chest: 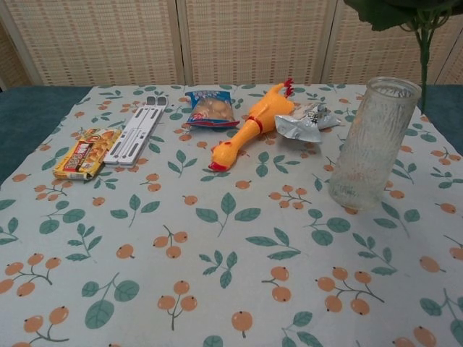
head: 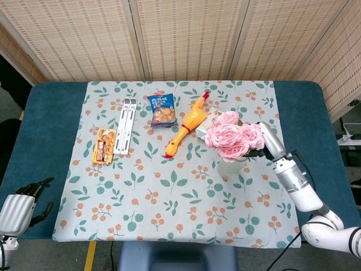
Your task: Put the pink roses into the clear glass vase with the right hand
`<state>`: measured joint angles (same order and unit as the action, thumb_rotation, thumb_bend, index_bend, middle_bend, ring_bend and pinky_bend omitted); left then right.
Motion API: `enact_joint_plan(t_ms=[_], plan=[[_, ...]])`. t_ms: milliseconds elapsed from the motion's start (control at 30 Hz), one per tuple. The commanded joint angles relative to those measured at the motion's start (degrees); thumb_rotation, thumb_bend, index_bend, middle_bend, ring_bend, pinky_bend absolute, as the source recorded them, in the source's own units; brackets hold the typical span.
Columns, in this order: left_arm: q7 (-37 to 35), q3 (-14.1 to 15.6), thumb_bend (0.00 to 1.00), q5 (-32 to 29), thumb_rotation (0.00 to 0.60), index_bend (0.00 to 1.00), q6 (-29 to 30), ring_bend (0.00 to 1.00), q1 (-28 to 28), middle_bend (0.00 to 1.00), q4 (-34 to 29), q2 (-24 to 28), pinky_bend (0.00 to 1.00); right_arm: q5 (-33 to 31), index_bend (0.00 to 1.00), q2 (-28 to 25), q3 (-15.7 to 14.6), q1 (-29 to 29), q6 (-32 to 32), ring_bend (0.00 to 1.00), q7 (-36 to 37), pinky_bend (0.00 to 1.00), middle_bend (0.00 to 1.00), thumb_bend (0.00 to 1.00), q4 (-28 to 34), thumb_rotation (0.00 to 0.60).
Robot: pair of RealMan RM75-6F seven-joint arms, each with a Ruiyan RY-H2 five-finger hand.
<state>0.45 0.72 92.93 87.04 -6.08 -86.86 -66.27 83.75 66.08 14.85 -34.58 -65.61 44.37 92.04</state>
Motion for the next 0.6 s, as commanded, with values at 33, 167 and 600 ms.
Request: enact_joint_plan(t_ms=[33,167,600], plan=[[0.0,0.0,0.37,-0.1,0.6,0.19,0.0,0.34,0.0,0.33,0.0,0.0,0.49,0.0,0.95,-0.4,0.7,-0.5,-0.1,0.91,-1.3,1.0,1.0,0.58,1.7,0.6],[0.0,0.0,0.37,-0.1,0.6,0.19,-0.1,0.34,0.0,0.33,0.0,0.1,0.49,-0.3,0.95,-1.2,1.3,-0.9,-0.2,0.91,-3.8,1.0,1.0,0.58,4.4,0.6],[-0.1,-0.1,0.37,-0.2,0.6,0.19,-0.1,0.34,0.0,0.33,0.1,0.1,0.49,-5.1,0.95,-1.9,4.5,-2.3,0.5,0.91,-9.4,1.0,1.0,0.58,7.3,0.6]])
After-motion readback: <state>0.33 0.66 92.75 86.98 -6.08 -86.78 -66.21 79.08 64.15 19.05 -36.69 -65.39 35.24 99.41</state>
